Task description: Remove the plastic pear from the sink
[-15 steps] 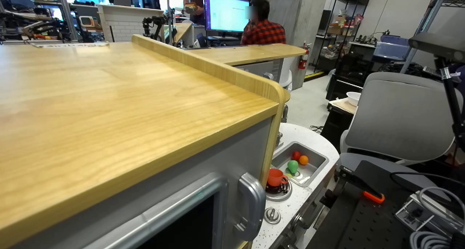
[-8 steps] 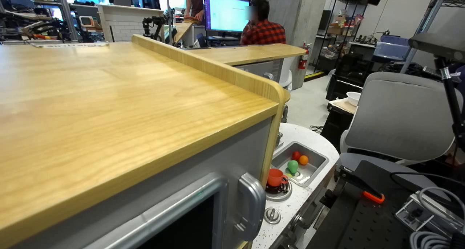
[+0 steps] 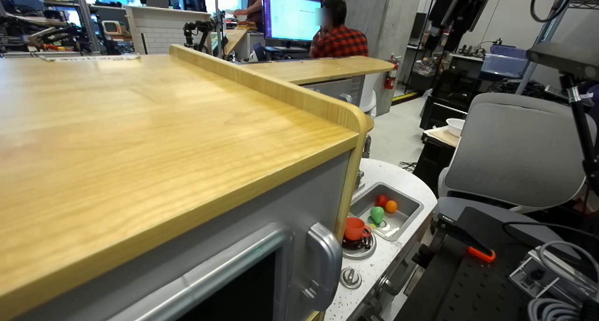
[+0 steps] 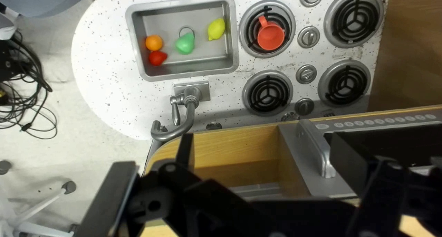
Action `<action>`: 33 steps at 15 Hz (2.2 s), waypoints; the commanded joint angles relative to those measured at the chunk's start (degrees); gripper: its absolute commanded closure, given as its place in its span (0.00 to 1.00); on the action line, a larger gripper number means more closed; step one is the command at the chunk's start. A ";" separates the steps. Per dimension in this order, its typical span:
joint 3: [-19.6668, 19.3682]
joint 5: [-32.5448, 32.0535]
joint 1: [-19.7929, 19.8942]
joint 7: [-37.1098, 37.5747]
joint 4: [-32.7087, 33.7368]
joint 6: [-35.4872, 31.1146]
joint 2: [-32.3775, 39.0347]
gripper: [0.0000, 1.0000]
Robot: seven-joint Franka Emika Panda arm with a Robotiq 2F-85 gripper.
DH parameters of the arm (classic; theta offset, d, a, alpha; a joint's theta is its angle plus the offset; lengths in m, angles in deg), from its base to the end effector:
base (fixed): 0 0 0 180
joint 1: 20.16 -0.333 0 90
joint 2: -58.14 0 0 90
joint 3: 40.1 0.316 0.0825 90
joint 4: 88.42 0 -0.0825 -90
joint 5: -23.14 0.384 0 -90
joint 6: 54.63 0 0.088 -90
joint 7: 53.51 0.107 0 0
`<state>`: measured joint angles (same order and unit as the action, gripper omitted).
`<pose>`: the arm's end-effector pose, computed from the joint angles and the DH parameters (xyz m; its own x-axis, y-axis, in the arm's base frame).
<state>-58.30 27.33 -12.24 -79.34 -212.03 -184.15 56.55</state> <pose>0.4893 -0.2386 0.4222 0.9882 -0.0485 0.1453 -0.0478 -0.9988 -0.0080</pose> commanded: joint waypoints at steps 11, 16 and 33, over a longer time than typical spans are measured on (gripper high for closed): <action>8.34 8.49 13.14 -5.65 22.99 0.65 31.04 0.00; 10.72 7.80 16.31 -4.42 28.41 -1.50 39.88 0.00; 9.06 -0.35 17.57 7.77 41.55 -5.04 65.37 0.00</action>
<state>-49.56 28.45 4.39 -73.65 -175.18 -188.50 118.02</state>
